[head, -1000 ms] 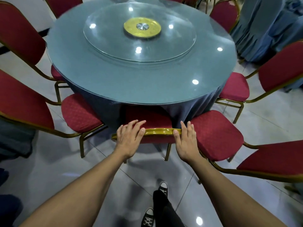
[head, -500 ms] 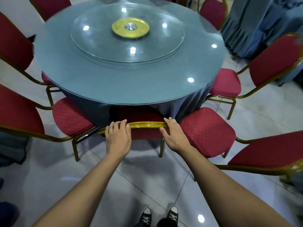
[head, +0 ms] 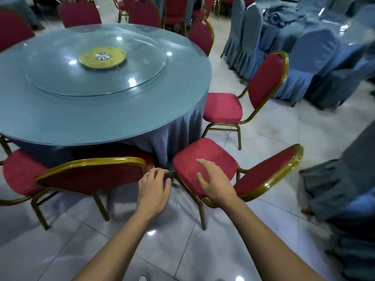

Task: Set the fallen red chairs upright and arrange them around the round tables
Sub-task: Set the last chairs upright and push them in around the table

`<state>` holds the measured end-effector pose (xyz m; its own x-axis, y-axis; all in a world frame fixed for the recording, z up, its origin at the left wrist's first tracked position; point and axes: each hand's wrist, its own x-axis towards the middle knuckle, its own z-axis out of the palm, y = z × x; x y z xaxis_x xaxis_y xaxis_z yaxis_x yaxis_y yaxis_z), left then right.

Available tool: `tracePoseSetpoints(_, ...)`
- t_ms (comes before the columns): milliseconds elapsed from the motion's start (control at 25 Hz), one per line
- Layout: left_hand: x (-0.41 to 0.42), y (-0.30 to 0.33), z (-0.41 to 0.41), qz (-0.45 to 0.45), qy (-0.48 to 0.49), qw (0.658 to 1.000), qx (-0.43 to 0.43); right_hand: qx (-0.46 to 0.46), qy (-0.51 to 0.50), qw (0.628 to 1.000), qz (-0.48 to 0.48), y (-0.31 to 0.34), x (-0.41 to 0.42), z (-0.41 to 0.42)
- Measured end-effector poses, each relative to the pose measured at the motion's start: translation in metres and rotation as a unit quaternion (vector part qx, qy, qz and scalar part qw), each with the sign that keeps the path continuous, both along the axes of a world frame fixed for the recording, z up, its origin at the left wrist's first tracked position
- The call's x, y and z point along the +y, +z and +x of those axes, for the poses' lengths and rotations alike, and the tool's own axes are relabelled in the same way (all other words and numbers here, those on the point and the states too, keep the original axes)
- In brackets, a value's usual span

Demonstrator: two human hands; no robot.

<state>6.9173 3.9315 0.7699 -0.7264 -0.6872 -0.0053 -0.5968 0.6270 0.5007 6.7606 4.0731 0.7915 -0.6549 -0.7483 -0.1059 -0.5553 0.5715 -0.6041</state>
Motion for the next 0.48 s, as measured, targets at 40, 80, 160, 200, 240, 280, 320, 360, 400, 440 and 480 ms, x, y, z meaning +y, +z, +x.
tracePoseSetpoints(40, 0.024, 0.003, -0.015, 0.008, -0.006, 1.0, 0.005, 0.005, -0.005, 1.0, 0.001, 0.004, 0.022, -0.016)
tracePoseSetpoints(80, 0.048, 0.006, -0.031, 0.014, -0.009, 1.0, 0.011, 0.014, -0.007, 1.0, 0.0, 0.007, 0.044, -0.031)
tracePoseSetpoints(160, 0.093, 0.014, -0.064, 0.022, -0.015, 0.999, 0.026, 0.042, -0.011, 0.999, -0.007, 0.012, 0.087, -0.063)
tracePoseSetpoints(200, 0.113, 0.017, -0.08, 0.026, -0.02, 0.999, 0.036, 0.053, -0.016, 0.998, -0.015, 0.015, 0.106, -0.077)
tracePoseSetpoints(240, 0.132, 0.022, -0.095, 0.032, -0.027, 0.998, 0.044, 0.062, -0.025, 0.997, -0.027, 0.016, 0.122, -0.09)
tracePoseSetpoints(280, 0.15, 0.026, -0.109, 0.038, -0.036, 0.997, 0.052, 0.069, -0.034, 0.996, -0.039, 0.017, 0.139, -0.104)
tracePoseSetpoints(320, 0.165, 0.029, -0.122, 0.044, -0.046, 0.996, 0.059, 0.073, -0.046, 0.995, -0.047, 0.018, 0.154, -0.115)
tracePoseSetpoints(360, 0.181, 0.032, -0.136, 0.05, -0.056, 0.995, 0.067, 0.075, -0.058, 0.994, -0.05, 0.018, 0.171, -0.129)
tracePoseSetpoints(400, 0.194, 0.034, -0.149, 0.058, -0.064, 0.994, 0.072, 0.078, -0.068, 0.993, -0.05, 0.018, 0.185, -0.142)
tracePoseSetpoints(440, 0.205, 0.036, -0.162, 0.064, -0.069, 0.993, 0.073, 0.078, -0.077, 0.993, -0.053, 0.017, 0.197, -0.156)
tracePoseSetpoints(480, 0.215, 0.036, -0.174, 0.07, -0.073, 0.993, 0.069, 0.078, -0.085, 0.992, -0.056, 0.017, 0.206, -0.168)
